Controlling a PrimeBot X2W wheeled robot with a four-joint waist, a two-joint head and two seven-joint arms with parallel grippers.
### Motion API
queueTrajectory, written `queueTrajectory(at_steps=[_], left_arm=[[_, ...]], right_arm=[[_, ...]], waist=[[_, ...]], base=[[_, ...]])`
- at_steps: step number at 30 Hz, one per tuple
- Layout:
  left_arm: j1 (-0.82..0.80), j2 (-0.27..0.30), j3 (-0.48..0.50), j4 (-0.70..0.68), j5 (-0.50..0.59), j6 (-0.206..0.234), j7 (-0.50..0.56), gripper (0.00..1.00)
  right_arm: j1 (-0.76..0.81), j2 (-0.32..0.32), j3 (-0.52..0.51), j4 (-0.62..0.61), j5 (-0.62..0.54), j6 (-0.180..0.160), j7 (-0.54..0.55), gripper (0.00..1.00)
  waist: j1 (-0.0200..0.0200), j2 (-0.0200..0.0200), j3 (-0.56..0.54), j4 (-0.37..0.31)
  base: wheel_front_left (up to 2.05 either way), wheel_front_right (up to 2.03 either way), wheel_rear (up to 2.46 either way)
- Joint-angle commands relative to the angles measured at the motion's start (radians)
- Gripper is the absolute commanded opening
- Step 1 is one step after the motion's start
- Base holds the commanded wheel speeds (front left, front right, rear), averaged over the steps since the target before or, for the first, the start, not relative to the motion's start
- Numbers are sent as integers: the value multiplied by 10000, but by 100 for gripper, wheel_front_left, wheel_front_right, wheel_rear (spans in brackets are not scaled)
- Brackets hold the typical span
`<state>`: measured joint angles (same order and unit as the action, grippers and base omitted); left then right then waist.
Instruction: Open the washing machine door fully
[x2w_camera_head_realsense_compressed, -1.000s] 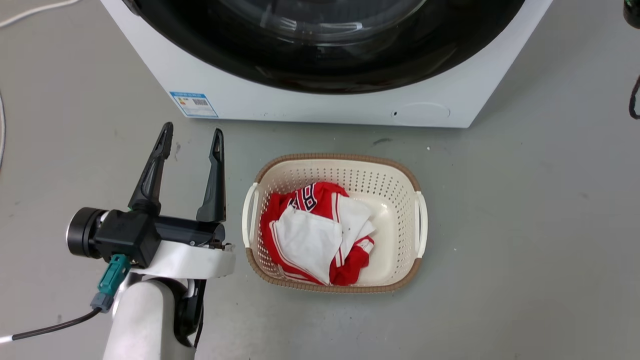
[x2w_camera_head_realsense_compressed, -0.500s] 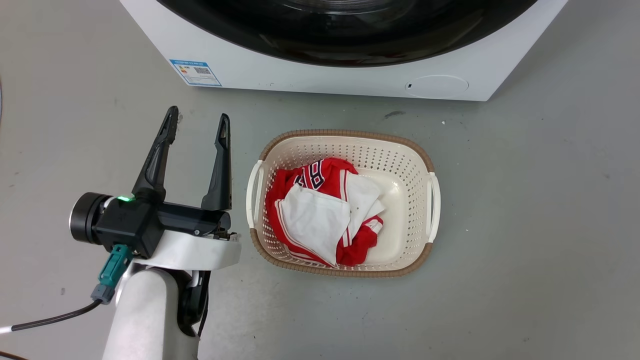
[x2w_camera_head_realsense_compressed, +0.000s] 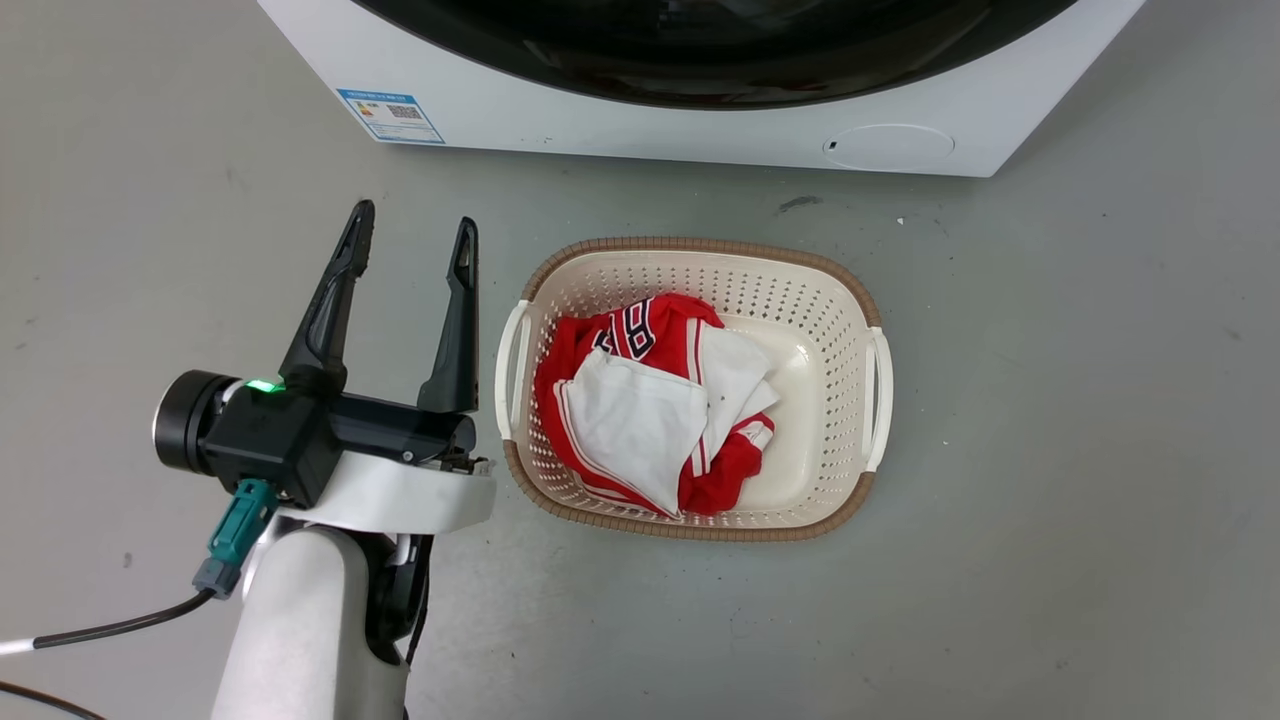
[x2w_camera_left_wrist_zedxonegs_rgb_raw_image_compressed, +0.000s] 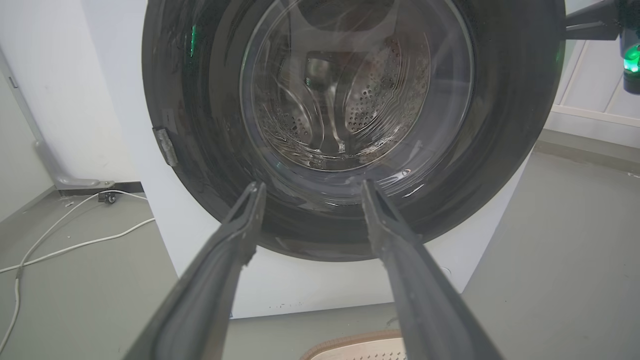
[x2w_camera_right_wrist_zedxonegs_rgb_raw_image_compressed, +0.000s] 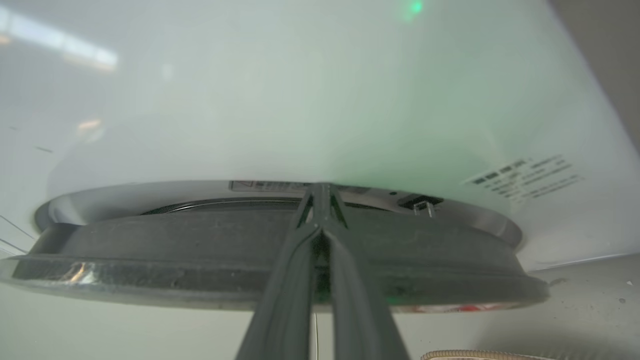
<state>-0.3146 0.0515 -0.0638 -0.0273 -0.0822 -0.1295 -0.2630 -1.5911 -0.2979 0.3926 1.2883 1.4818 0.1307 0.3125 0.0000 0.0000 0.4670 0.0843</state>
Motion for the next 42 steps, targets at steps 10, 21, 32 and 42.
queueTrajectory(at_steps=[10,21,32,42], left_arm=[[-222,15,-168,23,-40,-19,-27,100],[-372,15,-213,-3,-55,-11,-27,100],[-429,5,-124,71,-25,-11,-27,100],[-136,2,-34,227,17,-11,-27,100]], right_arm=[[-300,173,-267,-7,200,0,397,0],[-599,295,-452,-6,477,0,1592,0],[-400,310,-551,-243,831,-1,3532,0],[657,388,-481,-1101,1197,0,5849,0]], waist=[[0,0,172,47],[0,0,410,88],[0,0,366,7],[0,0,-338,-177]], base=[[0,0,0],[0,0,0],[0,0,0],[0,0,0]])
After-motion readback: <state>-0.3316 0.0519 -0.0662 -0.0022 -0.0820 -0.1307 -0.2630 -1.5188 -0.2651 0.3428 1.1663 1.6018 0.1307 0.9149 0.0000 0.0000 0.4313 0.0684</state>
